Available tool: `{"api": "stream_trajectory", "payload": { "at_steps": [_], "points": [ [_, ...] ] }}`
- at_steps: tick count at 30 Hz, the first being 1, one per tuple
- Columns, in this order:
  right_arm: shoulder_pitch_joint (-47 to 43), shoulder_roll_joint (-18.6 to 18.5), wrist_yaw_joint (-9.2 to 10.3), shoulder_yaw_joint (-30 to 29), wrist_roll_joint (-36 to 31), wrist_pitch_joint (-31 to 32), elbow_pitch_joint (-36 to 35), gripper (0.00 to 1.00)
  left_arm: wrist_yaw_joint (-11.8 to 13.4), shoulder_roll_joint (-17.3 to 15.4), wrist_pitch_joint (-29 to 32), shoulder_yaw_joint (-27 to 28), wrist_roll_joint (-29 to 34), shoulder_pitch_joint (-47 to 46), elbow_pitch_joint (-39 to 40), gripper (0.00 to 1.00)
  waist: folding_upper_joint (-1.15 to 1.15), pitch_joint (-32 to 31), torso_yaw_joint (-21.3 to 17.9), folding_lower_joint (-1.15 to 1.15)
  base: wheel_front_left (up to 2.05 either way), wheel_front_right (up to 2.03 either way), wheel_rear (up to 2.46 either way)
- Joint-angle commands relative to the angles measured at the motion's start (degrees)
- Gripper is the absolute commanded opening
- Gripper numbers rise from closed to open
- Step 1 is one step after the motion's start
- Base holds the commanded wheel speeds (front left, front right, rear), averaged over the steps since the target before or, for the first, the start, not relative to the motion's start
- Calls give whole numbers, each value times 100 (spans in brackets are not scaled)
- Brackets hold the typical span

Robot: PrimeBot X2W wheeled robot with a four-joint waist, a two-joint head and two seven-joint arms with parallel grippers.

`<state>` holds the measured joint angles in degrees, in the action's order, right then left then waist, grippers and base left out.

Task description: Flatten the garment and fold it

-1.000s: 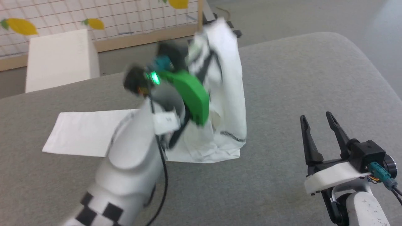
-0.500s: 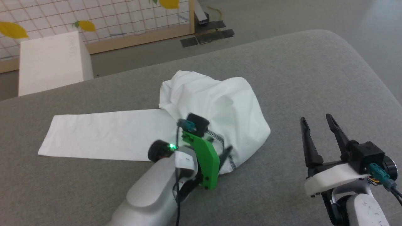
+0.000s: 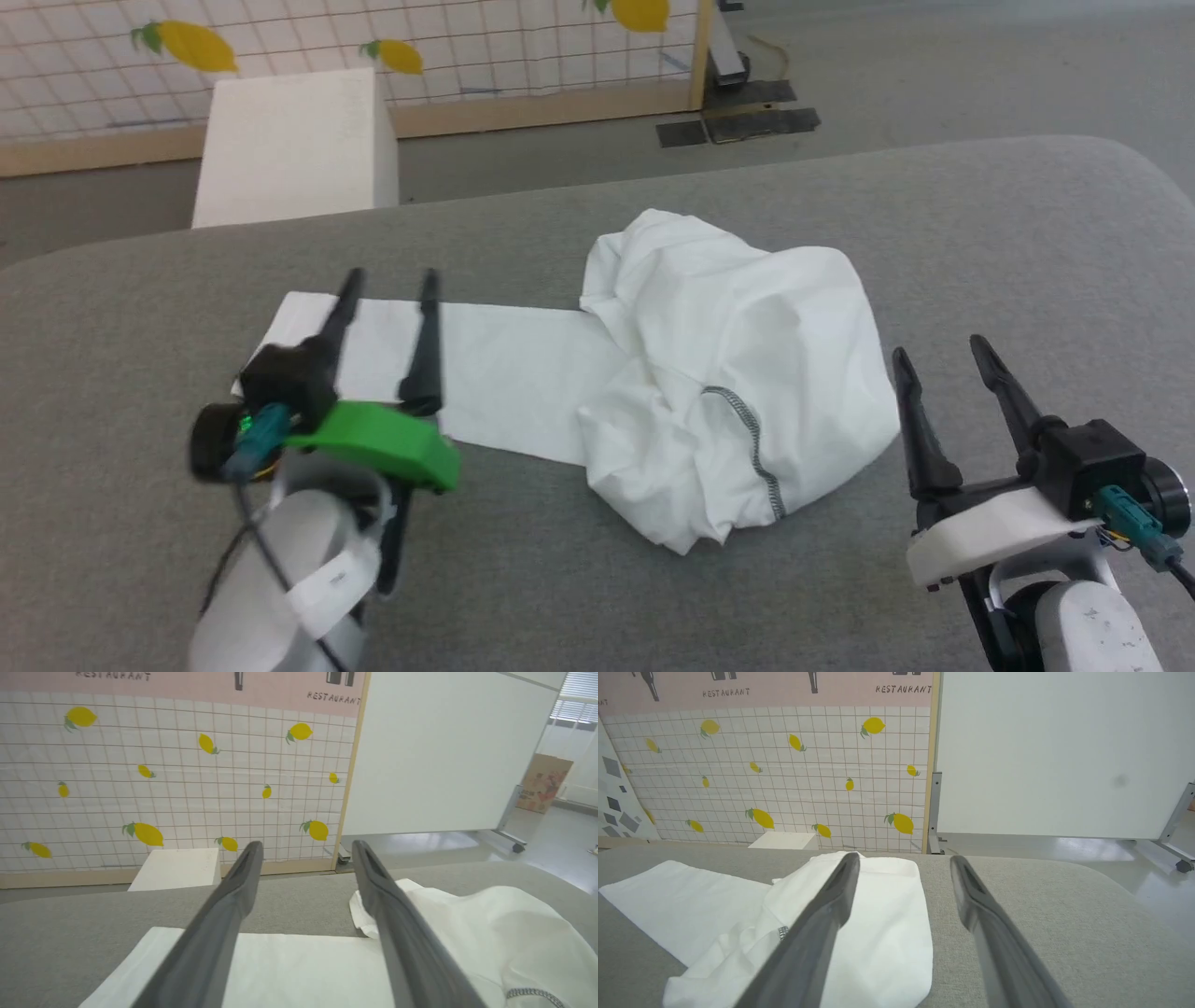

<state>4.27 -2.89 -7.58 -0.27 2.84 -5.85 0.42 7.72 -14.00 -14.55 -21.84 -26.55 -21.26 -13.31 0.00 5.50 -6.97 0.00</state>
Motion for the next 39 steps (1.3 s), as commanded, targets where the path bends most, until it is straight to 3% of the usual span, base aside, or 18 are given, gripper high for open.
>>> {"api": "stream_trajectory", "payload": {
  "at_steps": [1, 7, 11, 21, 29, 30, 32, 39],
  "points": [
    [-65, 2, 9, 38, -65, 31, -43, 100, 53, -60, -40, 248, 133, 258, 237, 100, 0, -3, 224, 0, 0, 0, 0],
    [-82, 2, 9, 263, -124, 153, -82, 100, -8, -46, -43, 1087, 568, 1149, 761, 100, 0, -6, 411, 0, 0, 0, 0],
    [-100, 2, 9, 596, -183, 405, -35, 100, -145, 97, -43, 1356, 804, 1509, 905, 100, 0, 13, 540, 0, 0, 0, 0],
    [417, -170, 9, 2350, -233, 2326, 628, 100, -511, 721, -44, 1764, 1269, 1632, 1074, 100, 0, 309, 1005, 0, 0, 0, 0],
    [1032, -321, 9, 2661, -451, 3686, 1413, 100, -829, 981, -44, 1883, 1439, 1471, 959, 100, 0, 523, 1344, 0, 0, 0, 0],
    [1069, -339, 9, 2672, -473, 3826, 1482, 59, -863, 1004, -44, 1891, 1452, 1457, 936, 100, 0, 537, 1378, 0, 0, 0, 0],
    [1097, -333, 9, 2659, -438, 3962, 1549, 0, -910, 1038, -44, 1906, 1471, 1447, 899, 100, 0, 530, 1427, 0, 0, 0, 0],
    [985, -167, 9, 2307, 30, 3457, 825, 0, -993, 1090, -44, 2023, 1563, 1560, 789, 100, 0, 345, 1355, 0, 0, 0, 0]
  ]
}}
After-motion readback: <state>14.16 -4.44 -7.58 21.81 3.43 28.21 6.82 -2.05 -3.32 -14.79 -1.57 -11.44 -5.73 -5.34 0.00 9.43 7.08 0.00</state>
